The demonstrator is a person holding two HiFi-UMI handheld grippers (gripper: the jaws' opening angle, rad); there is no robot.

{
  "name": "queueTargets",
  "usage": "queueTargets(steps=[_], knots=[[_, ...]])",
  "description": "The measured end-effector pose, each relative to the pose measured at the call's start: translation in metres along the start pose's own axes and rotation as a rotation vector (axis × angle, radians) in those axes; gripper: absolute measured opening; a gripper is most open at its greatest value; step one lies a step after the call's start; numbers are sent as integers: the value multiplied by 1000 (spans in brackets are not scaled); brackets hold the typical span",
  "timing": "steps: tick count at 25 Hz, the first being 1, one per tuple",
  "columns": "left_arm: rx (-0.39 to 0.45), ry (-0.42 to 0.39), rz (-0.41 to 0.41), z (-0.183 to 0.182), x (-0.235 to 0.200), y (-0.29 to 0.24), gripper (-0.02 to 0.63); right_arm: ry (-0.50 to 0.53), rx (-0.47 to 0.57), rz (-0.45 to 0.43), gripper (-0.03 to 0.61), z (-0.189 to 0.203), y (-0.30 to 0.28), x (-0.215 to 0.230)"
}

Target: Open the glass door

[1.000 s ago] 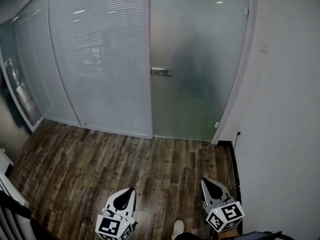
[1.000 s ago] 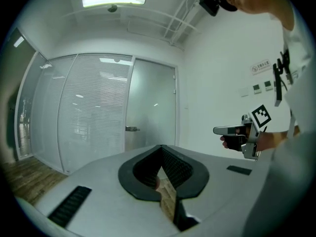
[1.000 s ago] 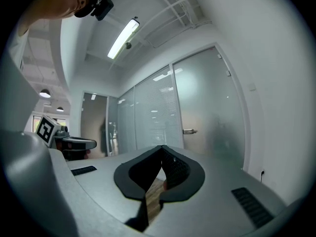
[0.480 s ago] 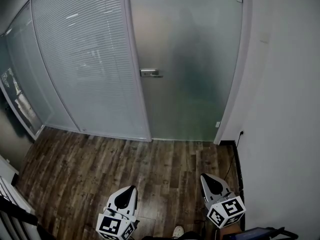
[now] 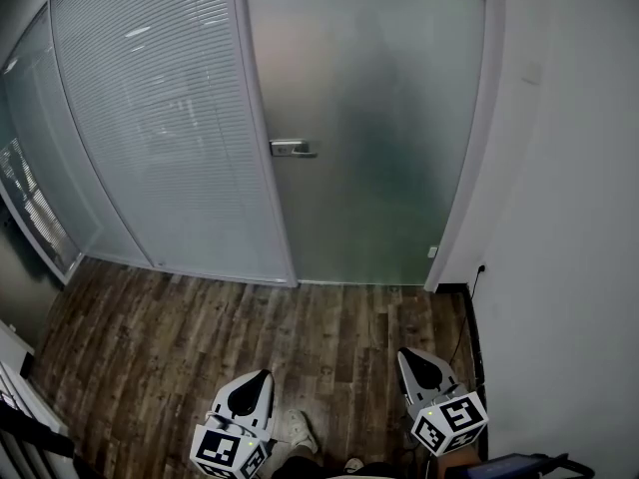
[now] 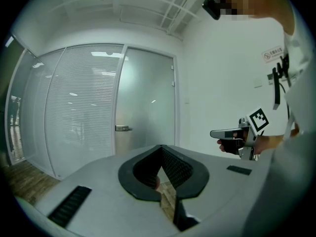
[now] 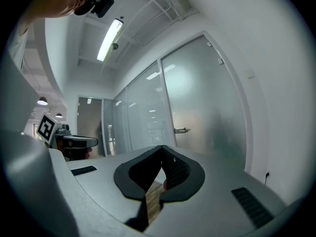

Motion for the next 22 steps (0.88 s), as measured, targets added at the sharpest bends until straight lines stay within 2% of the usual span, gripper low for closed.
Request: queueTargets(steps=[9, 16, 22], knots=[[42, 21, 35, -5, -67, -57, -2, 26, -2, 28, 2, -7, -74, 3], [42, 37, 42, -18, -158, -101, -2, 39, 1, 33, 2, -21, -170, -16], [40, 19, 46, -32, -238, -125, -2, 48, 6, 51, 2, -33, -243, -41]])
Point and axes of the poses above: the fingertips, and each gripper's own axes: y backward along the fingers, x to its right, z out of its underside, the point moved 9 cm from there along y, backward along the fingers, and after that the axes turned 6 degrees about z, right-handed, at the moved point
